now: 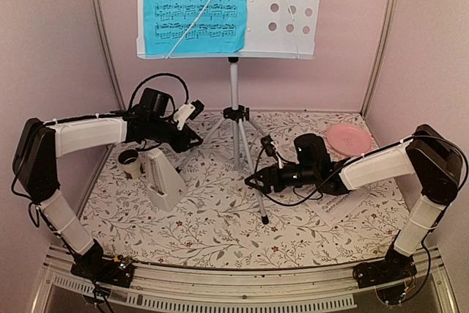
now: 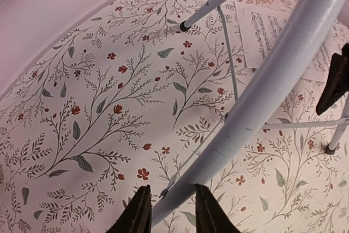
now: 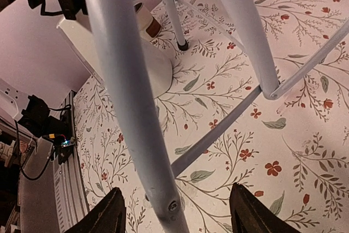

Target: Set up the instrument practice props

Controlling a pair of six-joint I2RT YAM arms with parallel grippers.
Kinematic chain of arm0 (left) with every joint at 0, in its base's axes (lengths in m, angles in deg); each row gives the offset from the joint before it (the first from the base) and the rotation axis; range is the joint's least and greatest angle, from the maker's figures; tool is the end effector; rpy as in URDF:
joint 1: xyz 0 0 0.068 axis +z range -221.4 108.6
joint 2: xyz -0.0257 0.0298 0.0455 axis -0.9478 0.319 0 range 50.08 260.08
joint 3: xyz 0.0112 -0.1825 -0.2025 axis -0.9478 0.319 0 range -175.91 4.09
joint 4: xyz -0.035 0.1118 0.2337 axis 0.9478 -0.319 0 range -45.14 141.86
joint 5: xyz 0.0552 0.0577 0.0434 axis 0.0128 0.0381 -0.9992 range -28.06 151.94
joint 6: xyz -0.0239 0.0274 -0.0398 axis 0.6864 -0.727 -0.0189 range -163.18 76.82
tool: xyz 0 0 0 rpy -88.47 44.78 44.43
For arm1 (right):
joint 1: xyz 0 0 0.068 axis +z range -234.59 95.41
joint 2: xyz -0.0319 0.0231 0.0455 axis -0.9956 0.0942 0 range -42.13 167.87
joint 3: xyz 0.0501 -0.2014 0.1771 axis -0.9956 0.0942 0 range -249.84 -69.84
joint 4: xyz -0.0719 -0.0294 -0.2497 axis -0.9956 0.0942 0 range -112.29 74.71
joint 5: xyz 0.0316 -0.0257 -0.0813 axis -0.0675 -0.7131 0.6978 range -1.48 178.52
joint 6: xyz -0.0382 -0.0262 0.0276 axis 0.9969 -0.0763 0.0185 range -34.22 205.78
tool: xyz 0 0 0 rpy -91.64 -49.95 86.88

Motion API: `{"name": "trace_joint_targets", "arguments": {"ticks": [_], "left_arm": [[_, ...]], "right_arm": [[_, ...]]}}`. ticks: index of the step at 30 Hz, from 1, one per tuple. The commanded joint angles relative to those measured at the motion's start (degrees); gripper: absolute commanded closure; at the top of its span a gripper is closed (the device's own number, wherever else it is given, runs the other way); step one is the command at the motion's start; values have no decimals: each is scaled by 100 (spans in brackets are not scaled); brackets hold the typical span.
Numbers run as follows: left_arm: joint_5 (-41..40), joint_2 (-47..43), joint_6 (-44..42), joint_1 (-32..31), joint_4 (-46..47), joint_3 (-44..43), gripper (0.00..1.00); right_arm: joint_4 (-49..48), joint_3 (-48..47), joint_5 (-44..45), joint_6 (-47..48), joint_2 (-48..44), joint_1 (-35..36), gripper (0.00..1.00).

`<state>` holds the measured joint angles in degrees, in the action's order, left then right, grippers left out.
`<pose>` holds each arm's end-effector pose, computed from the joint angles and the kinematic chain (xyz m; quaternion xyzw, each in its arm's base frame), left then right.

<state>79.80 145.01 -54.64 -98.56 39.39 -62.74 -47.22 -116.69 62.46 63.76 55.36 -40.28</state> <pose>0.3232 -0.1781 0.2439 0.3581 0.8254 -0.1961 0.3898 0.2407 0.2569 0.1779 -0.2772 0.7861 0.4434 0.3295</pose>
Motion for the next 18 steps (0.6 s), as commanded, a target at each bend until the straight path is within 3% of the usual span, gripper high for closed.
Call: {"name": "trace_joint_targets", "arguments": {"ticks": [1, 13, 18], "left_arm": [[-215, 294, -184, -114, -115, -233, 73], [-231, 681, -153, -110, 251, -560, 80], [-217, 400, -249, -34, -84, -740, 69]], "right_arm": [[-306, -69, 95, -126, 266, 102, 36], [-546, -181, 280, -251, 584, 108, 47], [-548, -330, 271, -279, 640, 108, 47]]}}
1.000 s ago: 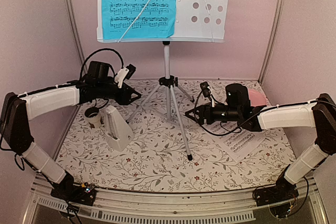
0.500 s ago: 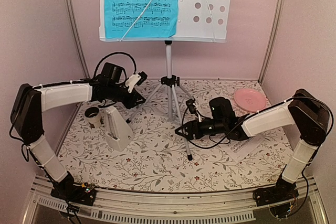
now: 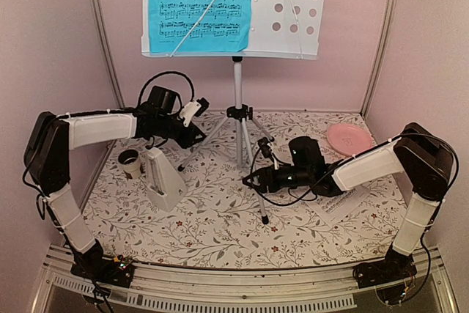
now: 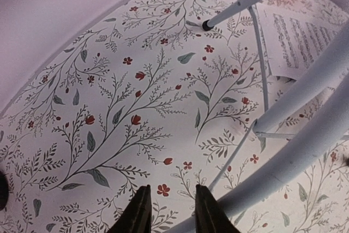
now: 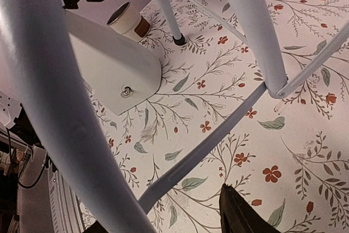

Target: Set up the instrument practice props

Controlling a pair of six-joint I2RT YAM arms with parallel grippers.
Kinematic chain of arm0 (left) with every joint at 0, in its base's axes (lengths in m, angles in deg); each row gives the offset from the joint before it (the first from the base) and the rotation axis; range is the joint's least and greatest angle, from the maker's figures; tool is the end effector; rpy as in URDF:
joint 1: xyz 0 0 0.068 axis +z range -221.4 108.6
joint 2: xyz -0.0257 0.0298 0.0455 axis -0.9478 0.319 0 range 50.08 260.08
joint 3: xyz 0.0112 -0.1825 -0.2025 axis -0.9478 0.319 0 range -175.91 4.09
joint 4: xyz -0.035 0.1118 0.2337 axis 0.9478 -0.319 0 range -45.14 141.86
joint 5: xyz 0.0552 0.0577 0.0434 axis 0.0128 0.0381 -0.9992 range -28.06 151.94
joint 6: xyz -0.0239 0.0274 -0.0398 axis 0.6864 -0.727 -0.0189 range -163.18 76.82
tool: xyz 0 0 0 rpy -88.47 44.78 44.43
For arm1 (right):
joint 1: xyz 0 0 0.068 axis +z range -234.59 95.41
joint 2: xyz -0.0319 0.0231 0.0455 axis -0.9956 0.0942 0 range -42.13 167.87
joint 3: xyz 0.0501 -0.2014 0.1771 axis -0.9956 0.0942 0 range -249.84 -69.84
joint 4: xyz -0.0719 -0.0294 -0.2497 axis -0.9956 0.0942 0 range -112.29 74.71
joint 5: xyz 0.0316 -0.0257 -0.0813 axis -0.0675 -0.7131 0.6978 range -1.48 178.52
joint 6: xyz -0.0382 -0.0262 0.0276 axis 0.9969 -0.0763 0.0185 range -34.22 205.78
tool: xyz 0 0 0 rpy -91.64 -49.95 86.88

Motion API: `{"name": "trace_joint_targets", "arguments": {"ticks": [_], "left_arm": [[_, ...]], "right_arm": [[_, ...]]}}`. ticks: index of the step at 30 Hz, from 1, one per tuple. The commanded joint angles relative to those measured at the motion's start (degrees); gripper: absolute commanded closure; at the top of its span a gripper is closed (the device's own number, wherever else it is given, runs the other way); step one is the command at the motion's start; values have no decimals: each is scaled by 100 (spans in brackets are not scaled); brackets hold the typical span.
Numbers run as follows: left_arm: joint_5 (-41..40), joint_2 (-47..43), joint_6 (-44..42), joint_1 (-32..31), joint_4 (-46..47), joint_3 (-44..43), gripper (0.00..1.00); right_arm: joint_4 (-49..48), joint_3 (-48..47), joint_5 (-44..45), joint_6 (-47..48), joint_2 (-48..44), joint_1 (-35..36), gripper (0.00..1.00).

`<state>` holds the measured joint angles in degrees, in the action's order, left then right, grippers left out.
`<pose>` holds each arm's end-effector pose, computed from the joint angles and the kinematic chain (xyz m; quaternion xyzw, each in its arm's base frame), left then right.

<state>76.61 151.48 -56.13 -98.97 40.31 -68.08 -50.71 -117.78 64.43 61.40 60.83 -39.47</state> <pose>0.3480 -0.1919 0.2342 0.3622 0.8275 -0.1677 0.3948 0.2466 0.2683 0.1567 -0.2577 0.7987 0.4388 0.3211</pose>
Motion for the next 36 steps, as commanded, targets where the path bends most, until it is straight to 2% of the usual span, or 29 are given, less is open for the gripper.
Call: {"name": "trace_joint_targets", "arguments": {"ticks": [1, 7, 12, 24, 29, 36], "left_arm": [[105, -405, -166, 19, -189, -130, 67], [253, -931, -672, -10, -588, 115, 57], [384, -819, -804, -59, -662, 203, 55], [316, 185, -802, -99, -506, -416, 57], [62, 490, -760, -83, -362, -800, 62], [0, 878, -652, 46, -19, -1265, 65]], "right_arm": [[-191, -217, 70, -41, 75, 23, 47], [-167, -177, -3, -54, -49, 23, 46], [-166, -155, -21, -50, -106, 27, 45], [-131, -299, 15, -45, 34, 10, 45], [-82, -452, 25, -31, 146, -74, 45], [76, -1054, 13, -4, 493, -196, 46]]}}
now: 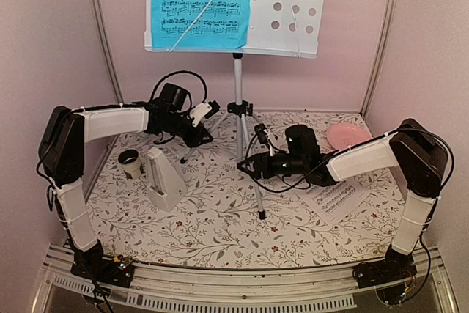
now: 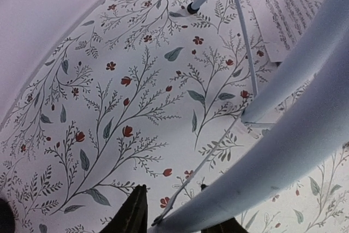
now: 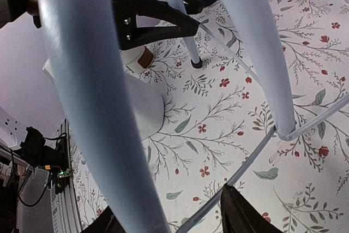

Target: Set up the instrument practice props

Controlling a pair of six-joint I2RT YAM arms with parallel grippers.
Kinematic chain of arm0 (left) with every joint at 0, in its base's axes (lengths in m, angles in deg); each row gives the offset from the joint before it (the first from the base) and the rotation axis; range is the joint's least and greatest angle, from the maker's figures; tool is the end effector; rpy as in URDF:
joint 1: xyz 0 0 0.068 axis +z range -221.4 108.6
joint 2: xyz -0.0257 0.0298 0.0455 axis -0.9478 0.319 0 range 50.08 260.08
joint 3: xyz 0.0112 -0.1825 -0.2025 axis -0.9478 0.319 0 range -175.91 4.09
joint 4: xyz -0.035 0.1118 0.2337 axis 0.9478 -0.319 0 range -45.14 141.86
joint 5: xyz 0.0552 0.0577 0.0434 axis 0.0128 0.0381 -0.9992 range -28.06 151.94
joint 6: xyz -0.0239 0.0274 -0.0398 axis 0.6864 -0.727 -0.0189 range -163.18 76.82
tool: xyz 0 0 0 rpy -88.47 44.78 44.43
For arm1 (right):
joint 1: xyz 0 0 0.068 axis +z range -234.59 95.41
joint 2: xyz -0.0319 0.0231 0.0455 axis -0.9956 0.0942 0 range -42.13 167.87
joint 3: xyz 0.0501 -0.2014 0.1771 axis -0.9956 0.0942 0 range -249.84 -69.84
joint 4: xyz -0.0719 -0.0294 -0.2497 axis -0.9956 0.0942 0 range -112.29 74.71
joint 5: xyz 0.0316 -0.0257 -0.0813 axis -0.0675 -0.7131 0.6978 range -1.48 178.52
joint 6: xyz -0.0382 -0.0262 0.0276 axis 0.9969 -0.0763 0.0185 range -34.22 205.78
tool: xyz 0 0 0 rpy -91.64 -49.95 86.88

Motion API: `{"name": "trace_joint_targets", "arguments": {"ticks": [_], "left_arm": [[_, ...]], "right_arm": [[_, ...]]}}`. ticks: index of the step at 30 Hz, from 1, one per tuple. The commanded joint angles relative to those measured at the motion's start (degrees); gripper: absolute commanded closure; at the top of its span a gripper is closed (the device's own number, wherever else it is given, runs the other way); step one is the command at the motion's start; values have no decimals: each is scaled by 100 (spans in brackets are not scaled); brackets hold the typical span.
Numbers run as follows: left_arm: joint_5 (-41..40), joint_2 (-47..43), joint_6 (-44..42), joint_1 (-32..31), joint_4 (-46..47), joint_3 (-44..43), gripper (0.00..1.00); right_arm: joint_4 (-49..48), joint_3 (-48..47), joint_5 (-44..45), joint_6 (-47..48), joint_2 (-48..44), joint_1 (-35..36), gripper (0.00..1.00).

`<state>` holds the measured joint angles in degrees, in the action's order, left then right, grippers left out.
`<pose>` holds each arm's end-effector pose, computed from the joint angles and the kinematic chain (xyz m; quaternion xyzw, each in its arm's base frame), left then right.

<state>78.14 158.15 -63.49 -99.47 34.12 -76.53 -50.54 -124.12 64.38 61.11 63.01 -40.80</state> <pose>0.3686 -0.2079 0.2280 0.4241 0.8129 -0.1555 0.3676 0.2703 0.2794 0.1752 -0.2496 0.7830 0.4490 0.3507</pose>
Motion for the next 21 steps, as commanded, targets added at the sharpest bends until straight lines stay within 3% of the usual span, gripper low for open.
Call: {"name": "trace_joint_targets", "arguments": {"ticks": [1, 6, 16, 21], "left_arm": [[-164, 274, 83, 113, 607, -504, 65], [-205, 404, 97, 177, 740, -736, 63], [0, -385, 512, 159, 1568, 32, 32], [-122, -952, 842, 136, 2047, 530, 27]], "right_arm": [[76, -508, -5, 44, 328, -60, 46], [174, -856, -132, 72, 439, -63, 42], [761, -520, -132, 143, -812, -136, 17], [997, -32, -34, -79, -1437, -467, 15]]}}
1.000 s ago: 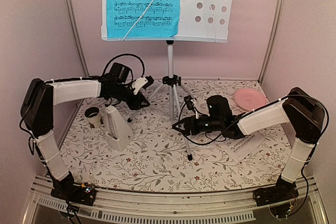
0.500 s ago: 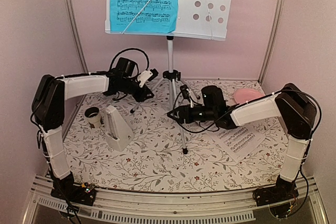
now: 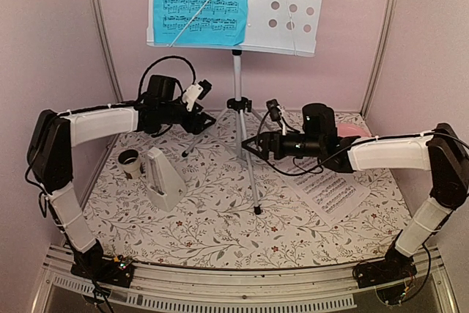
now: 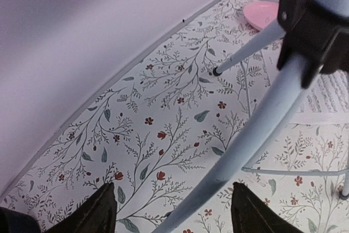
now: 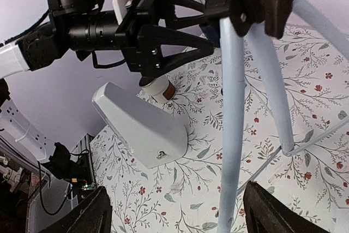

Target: Set up the instrument practice props

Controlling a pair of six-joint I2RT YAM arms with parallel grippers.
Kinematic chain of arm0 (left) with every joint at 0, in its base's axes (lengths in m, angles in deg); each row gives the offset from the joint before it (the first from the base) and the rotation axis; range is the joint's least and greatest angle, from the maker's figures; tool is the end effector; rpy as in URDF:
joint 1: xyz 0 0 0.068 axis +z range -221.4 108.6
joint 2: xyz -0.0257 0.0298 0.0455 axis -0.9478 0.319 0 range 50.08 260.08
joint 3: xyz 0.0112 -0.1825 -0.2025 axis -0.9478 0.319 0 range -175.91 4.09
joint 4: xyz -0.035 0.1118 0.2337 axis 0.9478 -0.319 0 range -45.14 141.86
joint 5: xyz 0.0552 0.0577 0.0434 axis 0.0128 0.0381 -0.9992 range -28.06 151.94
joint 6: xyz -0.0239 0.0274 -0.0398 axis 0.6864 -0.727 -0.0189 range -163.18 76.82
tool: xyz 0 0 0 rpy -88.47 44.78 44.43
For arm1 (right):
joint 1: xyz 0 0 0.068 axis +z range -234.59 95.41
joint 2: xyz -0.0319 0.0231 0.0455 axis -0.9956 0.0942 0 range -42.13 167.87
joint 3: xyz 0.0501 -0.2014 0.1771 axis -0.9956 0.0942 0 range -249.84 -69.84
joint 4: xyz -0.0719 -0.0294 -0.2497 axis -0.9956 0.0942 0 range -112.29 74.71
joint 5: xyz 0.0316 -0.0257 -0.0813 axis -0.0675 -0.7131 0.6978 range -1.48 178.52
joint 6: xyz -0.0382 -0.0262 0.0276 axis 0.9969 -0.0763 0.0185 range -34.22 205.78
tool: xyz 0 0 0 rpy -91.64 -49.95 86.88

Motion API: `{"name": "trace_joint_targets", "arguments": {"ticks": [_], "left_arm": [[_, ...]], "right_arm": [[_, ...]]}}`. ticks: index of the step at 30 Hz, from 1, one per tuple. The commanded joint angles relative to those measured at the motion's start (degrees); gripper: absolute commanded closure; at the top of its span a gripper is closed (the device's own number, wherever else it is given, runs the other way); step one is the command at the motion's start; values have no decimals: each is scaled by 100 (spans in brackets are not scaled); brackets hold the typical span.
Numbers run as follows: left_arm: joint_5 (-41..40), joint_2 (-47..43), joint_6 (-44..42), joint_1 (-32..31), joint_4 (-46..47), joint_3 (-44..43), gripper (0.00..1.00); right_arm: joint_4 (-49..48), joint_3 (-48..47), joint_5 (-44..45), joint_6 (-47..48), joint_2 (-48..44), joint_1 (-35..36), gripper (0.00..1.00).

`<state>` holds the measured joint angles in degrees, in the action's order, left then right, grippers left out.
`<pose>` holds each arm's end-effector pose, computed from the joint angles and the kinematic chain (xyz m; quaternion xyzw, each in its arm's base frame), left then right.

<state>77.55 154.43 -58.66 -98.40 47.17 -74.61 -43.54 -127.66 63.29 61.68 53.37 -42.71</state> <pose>0.3748 -0.2018 0.2626 0.3744 0.7766 -0.1667 0.4784 0.2711 0.2635 0.2440 -0.2500 0.7519 0.4649 0.3949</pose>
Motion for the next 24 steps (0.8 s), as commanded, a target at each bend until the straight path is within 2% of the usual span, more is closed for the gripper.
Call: {"name": "trace_joint_targets", "arguments": {"ticks": [1, 5, 10, 20, 24], "left_arm": [[-83, -717, 443, 24, 867, 475, 26], [-285, -1269, 751, -79, 1409, 1043, 25], [-549, -1833, 923, -273, 1701, 1493, 22], [-555, -2113, 977, -366, 1831, 1656, 20], [-528, -2159, 969, -399, 1802, 1656, 20]], "right_arm": [[430, 387, 184, -152, -568, -358, 15], [1392, 329, 1426, 54, -717, -540, 19], [2451, -1, 2738, 599, -352, -480, 21], [2848, -483, 4058, 901, 770, 134, 20], [3066, -868, 4612, 989, 1350, 341, 24]]}}
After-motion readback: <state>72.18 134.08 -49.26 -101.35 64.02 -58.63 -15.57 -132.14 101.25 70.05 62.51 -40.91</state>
